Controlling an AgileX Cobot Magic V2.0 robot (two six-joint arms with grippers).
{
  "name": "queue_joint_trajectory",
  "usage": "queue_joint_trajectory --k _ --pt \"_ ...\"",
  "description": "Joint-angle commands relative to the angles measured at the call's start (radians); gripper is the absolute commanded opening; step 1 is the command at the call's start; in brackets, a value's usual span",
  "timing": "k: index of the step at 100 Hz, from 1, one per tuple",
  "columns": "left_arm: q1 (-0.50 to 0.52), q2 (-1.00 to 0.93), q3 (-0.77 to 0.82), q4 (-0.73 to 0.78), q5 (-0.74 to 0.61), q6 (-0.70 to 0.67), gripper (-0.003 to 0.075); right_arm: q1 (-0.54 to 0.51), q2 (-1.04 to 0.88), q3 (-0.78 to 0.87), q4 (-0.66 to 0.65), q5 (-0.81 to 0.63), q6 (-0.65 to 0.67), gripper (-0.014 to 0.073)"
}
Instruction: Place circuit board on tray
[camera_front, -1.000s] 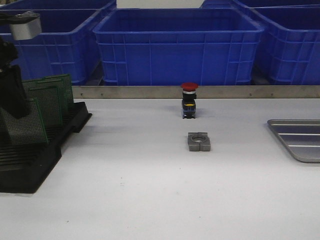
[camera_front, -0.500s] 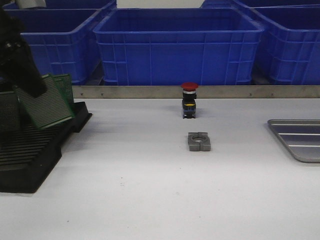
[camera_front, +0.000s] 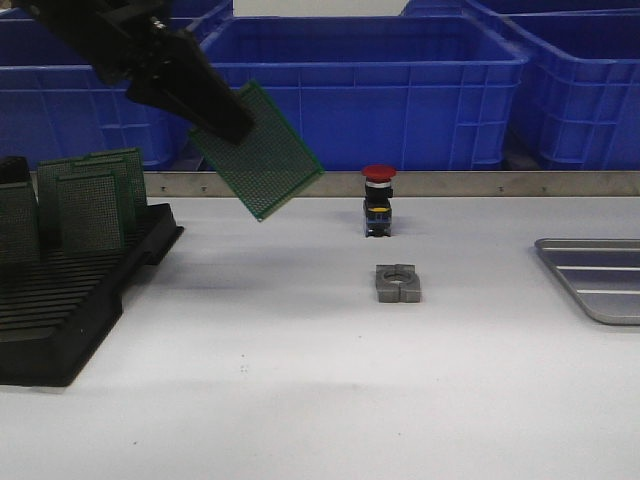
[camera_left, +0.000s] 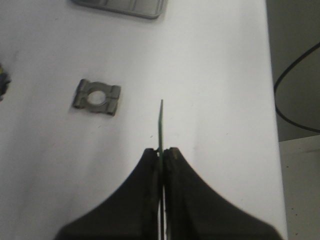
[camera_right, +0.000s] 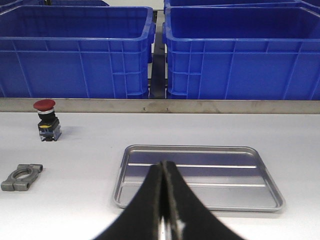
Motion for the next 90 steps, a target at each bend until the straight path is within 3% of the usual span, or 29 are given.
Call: queue_joint_trajectory --k 1,38,68,78,90 --pt "-0.059 -0.057 -0.033 -0.076 0.070 -0.011 -0.0020 -0.004 -0.027 -0.012 -0.009 -0.080 -0.003 -0.0060" --pt "-0.244 -0.057 -0.033 -0.076 0.068 -0.011 -0.0020 -0.004 -0.027 -0.012 -0.009 -0.080 -0.003 -0.0060" --pt "-0.263 -0.057 -0.033 -0.076 0.066 -0.011 -0.0020 -0.004 -0.026 -0.019 -0.009 -0.057 -0.003 -0.0060" --pt "-0.263 -0.057 -0.033 -0.076 0.066 -0.011 -0.0020 -0.004 -0.020 -0.067 0.017 0.007 -0.003 -0.0060" --pt "-0.263 -0.057 -0.033 -0.076 0.066 -0.011 -0.0020 -0.004 0.022 -0.174 0.008 0.192 -0.004 -0.0060"
